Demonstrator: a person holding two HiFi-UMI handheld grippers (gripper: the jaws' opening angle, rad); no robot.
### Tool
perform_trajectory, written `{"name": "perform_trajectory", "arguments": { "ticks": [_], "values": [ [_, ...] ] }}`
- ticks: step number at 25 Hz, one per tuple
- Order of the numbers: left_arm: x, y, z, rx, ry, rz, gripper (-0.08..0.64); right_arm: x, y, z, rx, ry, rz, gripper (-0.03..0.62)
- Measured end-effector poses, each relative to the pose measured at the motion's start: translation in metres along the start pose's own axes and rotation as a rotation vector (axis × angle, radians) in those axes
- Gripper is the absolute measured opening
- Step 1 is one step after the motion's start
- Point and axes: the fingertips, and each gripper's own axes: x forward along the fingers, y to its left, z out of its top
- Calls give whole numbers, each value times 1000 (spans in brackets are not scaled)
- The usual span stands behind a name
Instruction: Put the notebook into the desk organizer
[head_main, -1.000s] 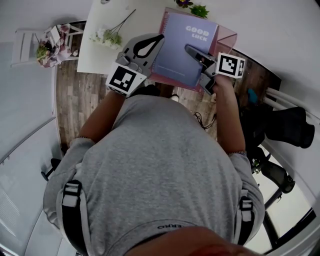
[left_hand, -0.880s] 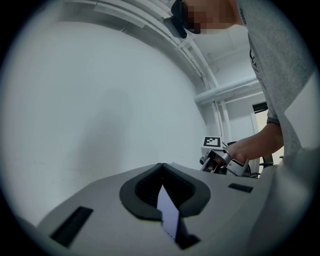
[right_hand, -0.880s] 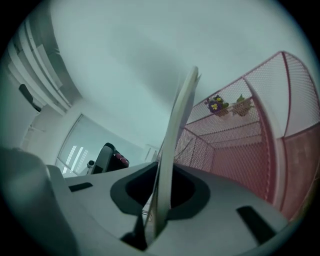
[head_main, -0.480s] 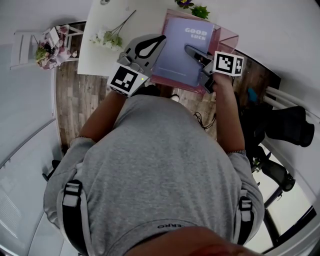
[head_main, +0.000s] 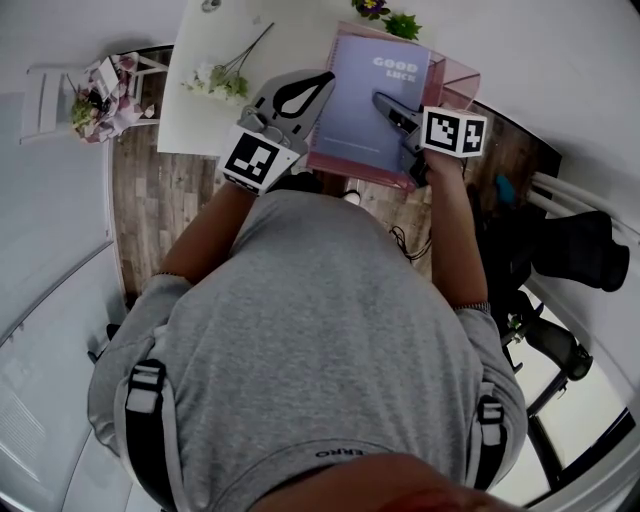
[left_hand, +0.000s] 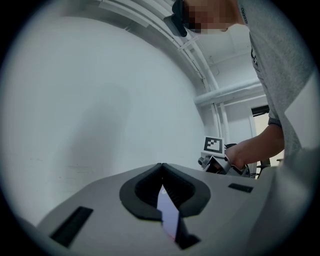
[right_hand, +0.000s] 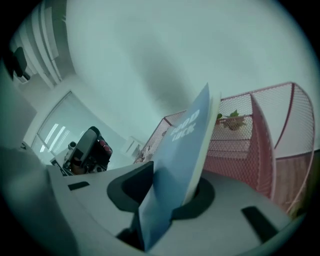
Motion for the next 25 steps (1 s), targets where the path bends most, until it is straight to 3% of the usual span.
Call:
{"name": "perform_trajectory", "arguments": {
  "ticks": [5,17,25],
  "values": [
    [6,-1,4,-9,-24,-29,20,2,-4,-2,-50,1,-80,103],
    [23,-7,-4,-15,-9,-143,20,8,-21,-14,-49,22,-194,100],
    [31,-11,-6,-23,-9,-195,20,10,-27,-19,-137,52,-297,126]
  ]
}}
